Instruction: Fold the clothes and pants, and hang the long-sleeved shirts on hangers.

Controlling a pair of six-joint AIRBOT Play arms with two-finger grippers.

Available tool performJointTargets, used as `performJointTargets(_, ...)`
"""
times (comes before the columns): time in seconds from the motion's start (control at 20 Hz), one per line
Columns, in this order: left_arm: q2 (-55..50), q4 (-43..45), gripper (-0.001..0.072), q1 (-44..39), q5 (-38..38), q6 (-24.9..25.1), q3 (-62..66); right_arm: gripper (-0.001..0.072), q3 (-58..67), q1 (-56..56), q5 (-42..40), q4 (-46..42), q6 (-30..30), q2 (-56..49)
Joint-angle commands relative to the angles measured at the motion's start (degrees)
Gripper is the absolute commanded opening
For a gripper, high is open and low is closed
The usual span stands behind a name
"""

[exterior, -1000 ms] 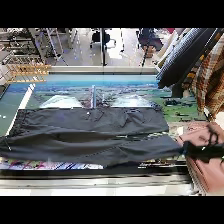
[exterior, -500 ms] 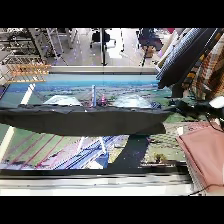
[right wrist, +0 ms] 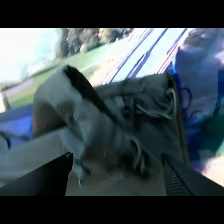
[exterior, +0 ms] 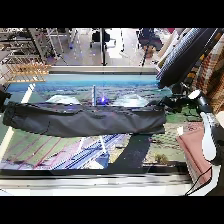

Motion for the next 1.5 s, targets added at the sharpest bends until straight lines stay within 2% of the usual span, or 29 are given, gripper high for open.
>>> performJointTargets(0.0,2.1,0.8,0.0705,2.9,8.9,6.9,0.6,0.0574,0.8,-3.3,11.8,-1.0,-2.3,2.3)
performJointTargets(0.1,3.2,1.4,0.0703,5.8,19.6,8.8,0.6,0.0569,-0.5,-4.4,18.4,-1.0,-5.4,2.8)
performJointTargets(0.2,3.1,1.7,0.0701,7.9,29.4,9.5,0.5,0.0569,-2.3,-3.9,20.4,-1.0,-6.5,2.7)
performJointTargets(0.35,3.1,1.6,0.0701,9.4,34.6,11.6,0.4,0.0569,-3.1,-3.4,11.4,-0.7,-7.6,2.7)
performJointTargets(0.5,3.1,1.5,0.0702,9.7,30.9,12.1,0.4,0.0583,-3.1,-3.2,2.4,0.1,-8.0,2.7)
performJointTargets(0.6,3.1,1.5,0.0709,9.3,26.0,15.3,0.4,0.0588,-3.1,-2.9,0.3,1.0,-10.6,2.7)
performJointTargets(0.75,3.0,0.0,0.0711,8.1,17.5,24.0,0.4,0.0588,-3.1,-2.4,-0.1,0.9,-12.4,2.6)
performJointTargets(0.95,1.1,-0.9,0.0709,5.6,8.2,33.2,0.7,0.0589,-3.2,-2.4,-0.1,1.0,-13.5,1.7)
performJointTargets(1.05,-2.1,-3.0,0.0709,4.7,7.0,37.5,2.6,0.0589,-3.1,-2.4,-0.2,1.1,-15.3,1.1)
performJointTargets(1.25,-9.3,-7.2,0.07,4.1,6.3,38.8,9.5,0.0589,-3.1,-2.4,-1.8,2.8,-16.2,-0.5)
performJointTargets(1.45,-11.4,-10.3,0.0694,4.1,9.0,46.9,9.5,0.0585,-3.2,-1.2,-2.1,11.7,-24.6,-2.5)
